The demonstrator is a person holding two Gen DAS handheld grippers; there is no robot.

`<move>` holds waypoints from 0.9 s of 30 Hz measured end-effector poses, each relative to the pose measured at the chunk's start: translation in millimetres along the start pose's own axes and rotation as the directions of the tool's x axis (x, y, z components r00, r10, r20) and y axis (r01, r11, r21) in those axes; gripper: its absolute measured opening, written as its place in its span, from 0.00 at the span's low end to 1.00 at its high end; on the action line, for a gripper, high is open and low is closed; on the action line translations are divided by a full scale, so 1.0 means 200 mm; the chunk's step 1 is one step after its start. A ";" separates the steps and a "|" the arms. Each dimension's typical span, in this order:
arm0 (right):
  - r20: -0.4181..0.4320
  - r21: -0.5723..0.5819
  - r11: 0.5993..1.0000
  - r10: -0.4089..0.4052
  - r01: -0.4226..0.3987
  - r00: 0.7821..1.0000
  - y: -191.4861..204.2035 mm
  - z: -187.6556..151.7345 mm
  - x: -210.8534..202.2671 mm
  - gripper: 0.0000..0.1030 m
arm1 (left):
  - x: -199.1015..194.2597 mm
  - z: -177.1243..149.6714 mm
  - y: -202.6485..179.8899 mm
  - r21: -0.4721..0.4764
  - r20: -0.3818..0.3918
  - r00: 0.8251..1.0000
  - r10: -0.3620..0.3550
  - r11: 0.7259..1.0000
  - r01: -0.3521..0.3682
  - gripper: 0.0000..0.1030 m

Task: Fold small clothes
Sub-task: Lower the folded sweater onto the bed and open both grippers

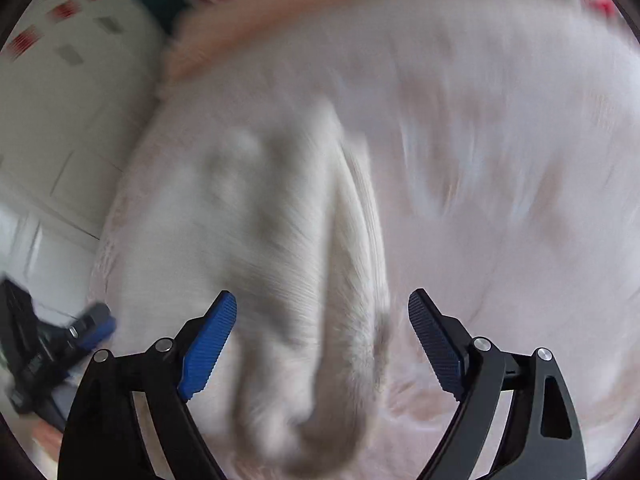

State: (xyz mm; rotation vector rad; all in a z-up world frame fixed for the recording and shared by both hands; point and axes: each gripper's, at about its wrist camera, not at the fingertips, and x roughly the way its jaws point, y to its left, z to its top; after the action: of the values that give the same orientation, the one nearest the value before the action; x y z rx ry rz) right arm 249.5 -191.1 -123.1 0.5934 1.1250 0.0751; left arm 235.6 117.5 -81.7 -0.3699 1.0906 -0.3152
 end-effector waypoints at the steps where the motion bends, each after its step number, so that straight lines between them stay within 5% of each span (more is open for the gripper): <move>1: -0.043 0.044 0.997 0.061 -0.059 0.997 -0.03 0.00 0.07 0.64 | 0.09 -0.02 0.02 -0.010 -0.052 0.998 -0.019 1.000 0.019 0.83; 2: -0.021 0.066 0.991 0.115 -0.113 0.993 -0.03 0.00 0.09 0.44 | 0.14 -0.02 0.02 -0.017 -0.082 0.995 -0.051 0.999 0.049 0.73; 3: -0.018 0.069 0.987 0.149 -0.148 0.989 -0.02 0.01 0.08 0.36 | 0.16 -0.02 0.01 -0.032 -0.093 0.991 -0.095 0.995 0.093 0.62; 6: 0.092 -0.068 0.992 0.110 -0.104 0.990 0.14 0.04 -0.12 0.30 | 0.05 0.03 -0.09 0.018 -0.021 0.995 -0.096 0.995 0.096 0.50; 10: 0.193 -0.118 0.990 0.100 -0.078 0.976 0.14 0.04 -0.29 0.38 | -0.03 0.05 -0.19 0.103 0.023 0.989 -0.144 0.985 0.141 0.53; 13: 0.029 -0.072 0.997 -0.035 0.037 0.999 -0.03 0.01 -0.04 0.44 | 0.14 0.01 -0.17 0.130 -0.043 0.999 -0.005 0.992 0.011 0.58; 14: 0.006 -0.037 0.999 -0.019 0.019 1.000 -0.08 -0.01 -0.02 0.44 | 0.15 -0.02 -0.16 0.123 -0.057 0.998 0.000 0.992 0.007 0.59; 15: 0.051 0.010 0.999 0.035 -0.036 0.998 -0.10 -0.04 -0.08 0.44 | 0.11 -0.04 -0.16 0.109 -0.027 0.999 -0.020 0.994 0.023 0.59; 17: 0.154 0.018 1.000 -0.018 0.015 0.988 -0.08 -0.08 -0.26 0.44 | -0.03 -0.07 -0.18 0.120 0.040 0.999 -0.003 0.993 -0.001 0.59; 18: 0.207 -0.012 0.999 -0.031 0.034 0.978 -0.05 -0.11 -0.34 0.40 | -0.09 -0.09 -0.19 0.132 0.065 0.998 -0.005 0.991 -0.004 0.59; 19: 0.230 -0.052 0.998 -0.014 0.027 0.973 -0.01 -0.15 -0.40 0.21 | -0.16 -0.11 -0.19 0.143 0.101 0.995 -0.009 0.990 -0.006 0.59; 21: 0.217 -0.133 0.991 0.003 0.026 0.976 0.08 -0.21 -0.42 0.02 | -0.19 -0.15 -0.22 0.162 0.113 0.993 0.030 0.986 -0.048 0.59; 23: 0.176 -0.223 0.973 -0.019 0.058 0.984 0.17 -0.27 -0.36 0.01 | -0.15 -0.19 -0.25 0.209 0.091 0.992 0.093 0.972 -0.110 0.59; 27: 0.065 -0.281 0.946 -0.149 0.162 0.987 0.02 -0.33 -0.12 0.00 | 0.01 -0.24 -0.21 0.233 0.009 0.987 0.163 0.959 -0.160 0.63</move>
State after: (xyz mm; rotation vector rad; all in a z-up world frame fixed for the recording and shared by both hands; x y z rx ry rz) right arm 183.2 -168.3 -120.6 0.2458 1.0912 0.0864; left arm 191.2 73.1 -84.2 -0.0688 1.0727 -0.2961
